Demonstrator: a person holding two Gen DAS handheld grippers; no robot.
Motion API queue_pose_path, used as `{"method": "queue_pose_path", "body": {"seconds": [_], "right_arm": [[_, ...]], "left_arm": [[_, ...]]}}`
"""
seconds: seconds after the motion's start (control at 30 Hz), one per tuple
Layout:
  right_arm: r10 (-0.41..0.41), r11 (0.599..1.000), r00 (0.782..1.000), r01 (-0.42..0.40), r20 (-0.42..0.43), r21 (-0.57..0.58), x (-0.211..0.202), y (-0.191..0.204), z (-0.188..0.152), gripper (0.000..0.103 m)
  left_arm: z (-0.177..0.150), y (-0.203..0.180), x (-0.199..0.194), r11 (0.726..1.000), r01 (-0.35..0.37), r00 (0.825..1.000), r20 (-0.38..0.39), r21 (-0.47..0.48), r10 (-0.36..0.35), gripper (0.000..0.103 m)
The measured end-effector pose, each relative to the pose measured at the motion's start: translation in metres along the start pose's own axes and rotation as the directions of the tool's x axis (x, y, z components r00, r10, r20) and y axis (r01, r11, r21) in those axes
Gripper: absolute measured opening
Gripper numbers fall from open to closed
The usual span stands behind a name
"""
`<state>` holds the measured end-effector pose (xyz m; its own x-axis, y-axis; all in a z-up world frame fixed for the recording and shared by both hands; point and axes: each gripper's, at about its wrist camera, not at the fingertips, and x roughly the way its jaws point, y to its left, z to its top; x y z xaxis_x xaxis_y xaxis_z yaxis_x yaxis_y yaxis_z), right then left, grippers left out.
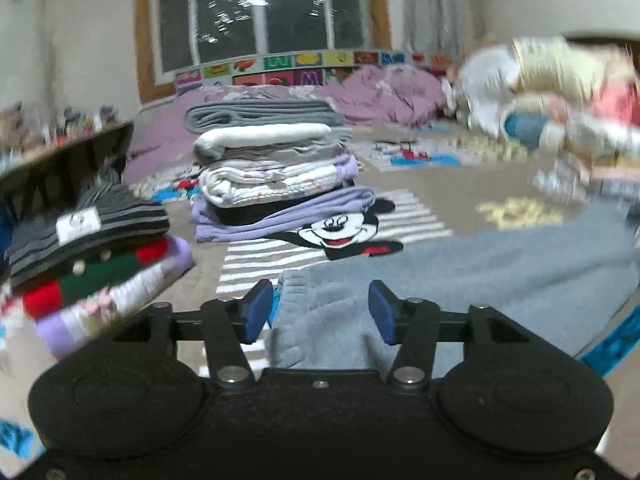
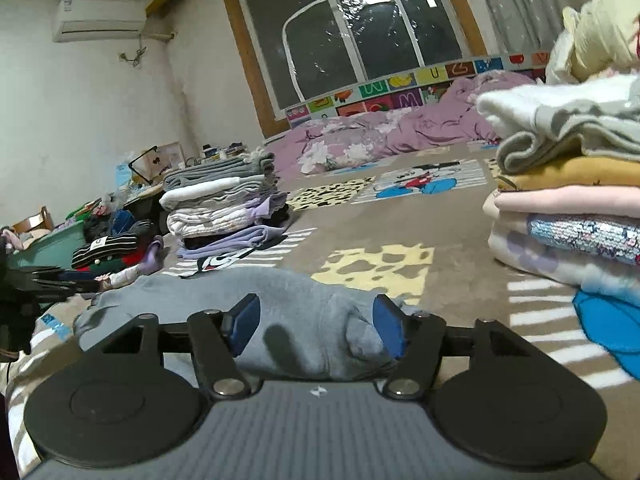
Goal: Fold clothes
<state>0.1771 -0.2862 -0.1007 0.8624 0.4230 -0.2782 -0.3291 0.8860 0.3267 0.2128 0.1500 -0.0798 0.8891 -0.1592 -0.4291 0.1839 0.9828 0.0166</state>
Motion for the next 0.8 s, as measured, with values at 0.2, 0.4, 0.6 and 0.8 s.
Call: {"method": "queue_pose_path", "body": {"seconds": [0.2,0.4,0.6,0.8], "right_arm": [[0.025,0.998,1.000,-0.023,-0.019,0.065,0.009,-0.015,0.000,0.063],[0.030,0.999,0.999,-0.029,-0.043,0.036,0.014,-0.009,-0.005,0.049],[0.017,0.999,0.999,-0.016,-0.034,0.028,0.009,-0.005,-0.005,0.021],[-0.033,0.995,0.996,0.025,0.080,0.092,-0.011,-0.008,-0.001,0.019]], "left_arm": [[-0.011,0.034,-0.002,0.969,0.026,0.995,-0.083,-0.245,-0.048,0.060],[-0.016,0.037,0.027,0.949,0.010,0.990,-0.133,-0.314,-0.054,0.029],[-0.008,0.018,0.018,0.976,-0.038,0.997,-0.070,-0.216,0.023,0.020],[0.025,0.008,-0.004,0.979,0.007,0.993,0.113,-0.202,0.017,0.020]]}}
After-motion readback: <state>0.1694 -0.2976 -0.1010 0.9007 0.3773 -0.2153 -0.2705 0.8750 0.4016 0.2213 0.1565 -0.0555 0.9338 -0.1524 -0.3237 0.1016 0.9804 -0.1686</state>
